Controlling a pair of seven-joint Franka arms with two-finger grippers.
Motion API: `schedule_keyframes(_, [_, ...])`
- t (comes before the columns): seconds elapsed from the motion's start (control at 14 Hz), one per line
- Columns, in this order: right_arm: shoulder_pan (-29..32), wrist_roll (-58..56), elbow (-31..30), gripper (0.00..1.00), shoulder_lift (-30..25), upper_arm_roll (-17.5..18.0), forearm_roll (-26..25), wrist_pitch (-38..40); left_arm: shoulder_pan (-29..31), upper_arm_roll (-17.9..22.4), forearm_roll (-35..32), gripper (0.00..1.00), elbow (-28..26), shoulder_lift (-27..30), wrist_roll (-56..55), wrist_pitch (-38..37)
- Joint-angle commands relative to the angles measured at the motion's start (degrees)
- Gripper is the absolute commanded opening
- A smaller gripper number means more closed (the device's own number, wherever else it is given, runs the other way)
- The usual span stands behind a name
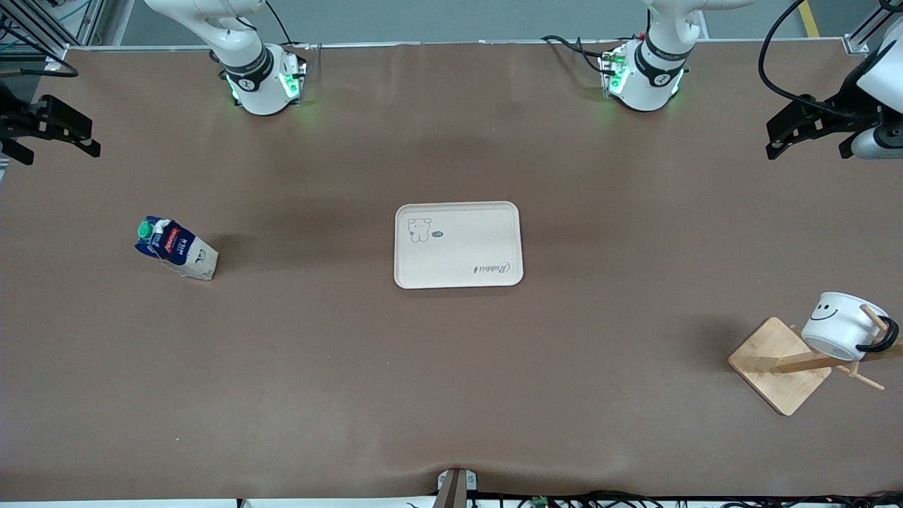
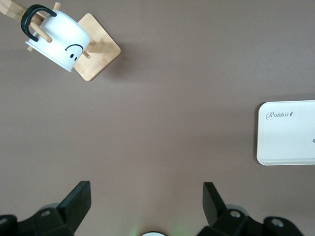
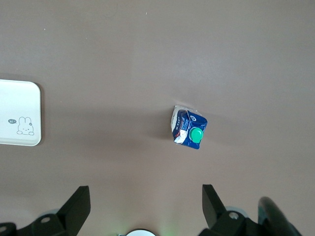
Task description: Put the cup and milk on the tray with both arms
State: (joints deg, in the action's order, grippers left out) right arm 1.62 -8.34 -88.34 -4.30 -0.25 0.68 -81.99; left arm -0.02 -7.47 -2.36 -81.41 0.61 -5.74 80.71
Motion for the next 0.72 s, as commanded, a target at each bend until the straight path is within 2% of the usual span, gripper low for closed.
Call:
schedule_keyframes(0.0, [-0.4, 0.4, 0.7, 1.0, 0.1, -0.1, 0.6, 0.4, 0.4, 0.1, 0.8, 1.0, 0.9, 1.1, -0.8, -1.3])
schedule_keyframes(0.14, [-0.3, 0.4, 0.7, 1.0, 0.1, -0.1, 0.6, 0.4, 0.6, 0.4, 0.5, 1.0, 1.0, 1.2, -0.4, -2.4])
schedule_keyframes(0.43, [0.0, 0.4, 0.7, 1.0, 0.1, -0.2, 0.6, 0.5, 1.0, 6.5, 2.0, 1.0, 2.2, 0.9, 1.0, -2.3])
schedule_keyframes(0.64, [0.1, 0.3, 0.7, 1.0, 0.1, -0.2, 0.6, 0.4, 3.5, 7.3, 2.0, 1.0, 1.2, 0.7, 1.3, 2.4])
